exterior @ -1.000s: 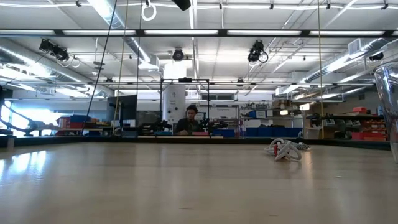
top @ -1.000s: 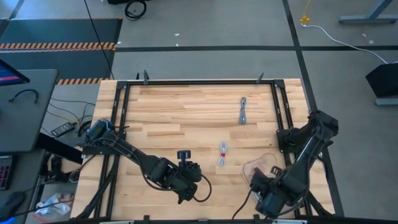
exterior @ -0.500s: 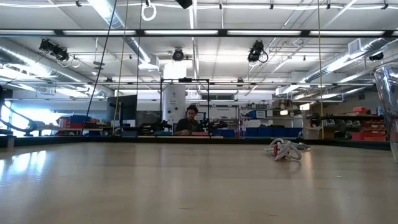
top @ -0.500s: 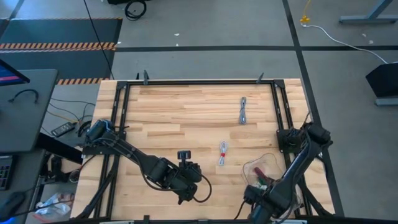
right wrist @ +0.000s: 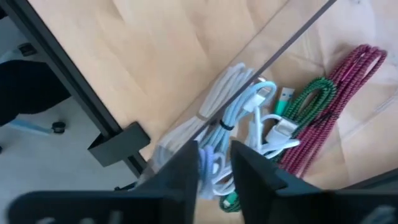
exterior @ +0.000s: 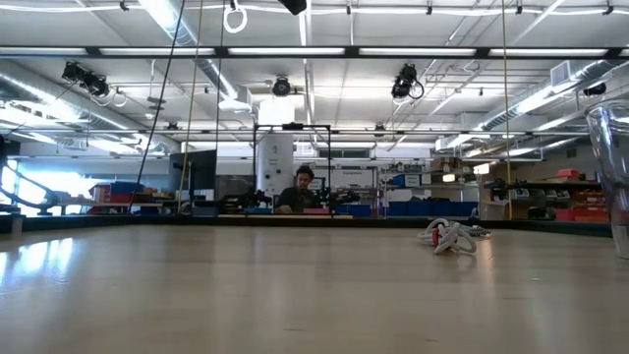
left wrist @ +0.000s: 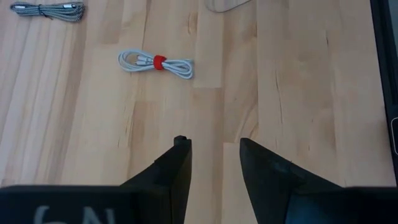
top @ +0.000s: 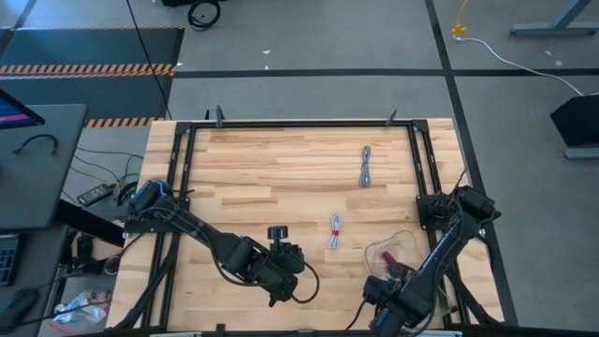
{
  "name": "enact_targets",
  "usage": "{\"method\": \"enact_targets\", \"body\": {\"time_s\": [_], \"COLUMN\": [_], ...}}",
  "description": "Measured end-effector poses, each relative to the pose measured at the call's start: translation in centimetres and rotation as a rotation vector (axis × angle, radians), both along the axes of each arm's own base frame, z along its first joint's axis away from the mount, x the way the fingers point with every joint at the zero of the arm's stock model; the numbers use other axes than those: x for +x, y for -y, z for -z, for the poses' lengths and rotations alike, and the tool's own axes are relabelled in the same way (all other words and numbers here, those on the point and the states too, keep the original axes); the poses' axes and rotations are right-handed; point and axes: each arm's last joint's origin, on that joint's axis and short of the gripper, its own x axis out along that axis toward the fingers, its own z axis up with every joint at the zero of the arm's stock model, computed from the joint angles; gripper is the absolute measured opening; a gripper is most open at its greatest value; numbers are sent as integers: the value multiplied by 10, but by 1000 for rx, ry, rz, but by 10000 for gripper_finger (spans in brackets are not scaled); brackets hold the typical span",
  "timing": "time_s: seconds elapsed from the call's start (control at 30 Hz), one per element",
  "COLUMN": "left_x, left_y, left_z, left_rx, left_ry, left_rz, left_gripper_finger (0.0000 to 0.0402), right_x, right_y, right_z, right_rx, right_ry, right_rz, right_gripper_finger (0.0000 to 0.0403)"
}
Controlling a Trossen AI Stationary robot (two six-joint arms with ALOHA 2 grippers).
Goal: Pick and place USB-C Cables
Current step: Put the purple charger cable into the transparent bin, then move the transparent bin to the center of the table
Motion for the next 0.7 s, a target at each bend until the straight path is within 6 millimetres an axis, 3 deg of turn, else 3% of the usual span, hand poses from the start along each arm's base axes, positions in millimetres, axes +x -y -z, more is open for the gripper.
{"method": "enact_targets", "body": {"time_s": [0.3,0.7], "left_x": [0,0], "left_y": [0,0], "left_z": [0,0], "left_rx": [0,1], "left_ry": [0,-2], "left_rz": [0,0], "left_gripper_finger": [142,142], "right_x": [2,5], "right_y": [9,20], "right_z": [-2,-29], "right_rx": [-23,-150], "right_ry": [-50,-42], "right_rz": [-13,-38], "right_gripper_finger": [177,206]}}
